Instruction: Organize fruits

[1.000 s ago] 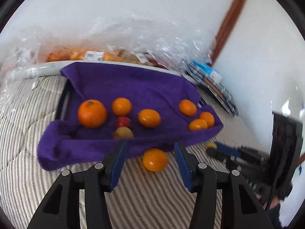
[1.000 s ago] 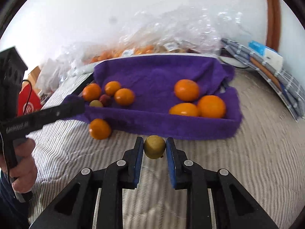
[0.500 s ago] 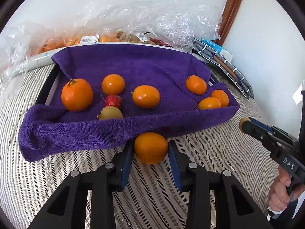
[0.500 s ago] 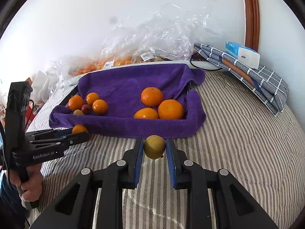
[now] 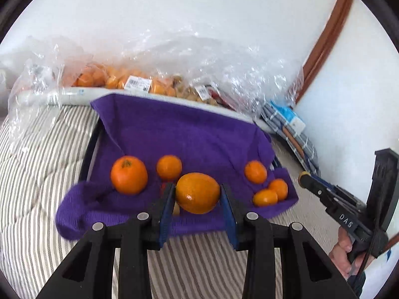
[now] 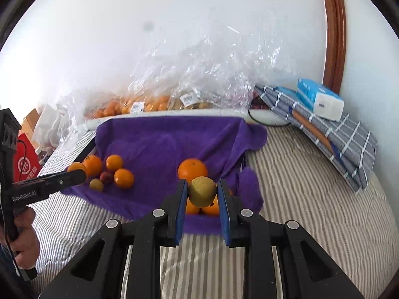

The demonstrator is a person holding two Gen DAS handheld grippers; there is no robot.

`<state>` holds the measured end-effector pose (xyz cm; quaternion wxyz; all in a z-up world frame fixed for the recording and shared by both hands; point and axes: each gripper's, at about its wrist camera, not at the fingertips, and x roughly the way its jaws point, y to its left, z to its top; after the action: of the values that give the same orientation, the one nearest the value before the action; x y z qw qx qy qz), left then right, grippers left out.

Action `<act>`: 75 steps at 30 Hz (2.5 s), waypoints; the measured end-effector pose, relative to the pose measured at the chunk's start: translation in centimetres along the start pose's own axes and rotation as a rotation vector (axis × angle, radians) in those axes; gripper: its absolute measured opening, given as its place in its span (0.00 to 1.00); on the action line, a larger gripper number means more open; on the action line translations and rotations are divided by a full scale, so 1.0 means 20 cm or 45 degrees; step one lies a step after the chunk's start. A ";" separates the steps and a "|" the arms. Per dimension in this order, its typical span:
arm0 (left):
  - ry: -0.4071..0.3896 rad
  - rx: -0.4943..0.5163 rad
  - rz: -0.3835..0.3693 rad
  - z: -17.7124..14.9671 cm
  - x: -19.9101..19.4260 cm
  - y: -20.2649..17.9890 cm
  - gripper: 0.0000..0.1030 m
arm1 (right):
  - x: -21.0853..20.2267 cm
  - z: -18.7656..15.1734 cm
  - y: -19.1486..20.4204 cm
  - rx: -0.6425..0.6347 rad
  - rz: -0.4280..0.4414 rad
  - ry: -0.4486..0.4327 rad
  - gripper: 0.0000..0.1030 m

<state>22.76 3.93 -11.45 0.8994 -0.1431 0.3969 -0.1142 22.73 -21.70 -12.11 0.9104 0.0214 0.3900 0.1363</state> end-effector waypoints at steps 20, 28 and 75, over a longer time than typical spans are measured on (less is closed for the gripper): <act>0.096 0.039 0.094 0.16 0.42 -0.07 0.34 | 0.45 0.13 -0.15 0.063 0.038 0.102 0.23; 0.101 0.064 0.102 0.15 0.45 -0.07 0.34 | 0.51 0.10 -0.16 0.084 0.061 0.145 0.24; -0.179 0.135 0.411 -0.43 -0.86 -0.39 0.89 | -1.01 -0.31 0.18 0.078 -0.131 -0.069 0.97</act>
<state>4.39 0.79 -2.61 0.9379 -0.0377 0.3441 0.0210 4.12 -24.12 -1.66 0.9253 0.0330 0.3700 0.0768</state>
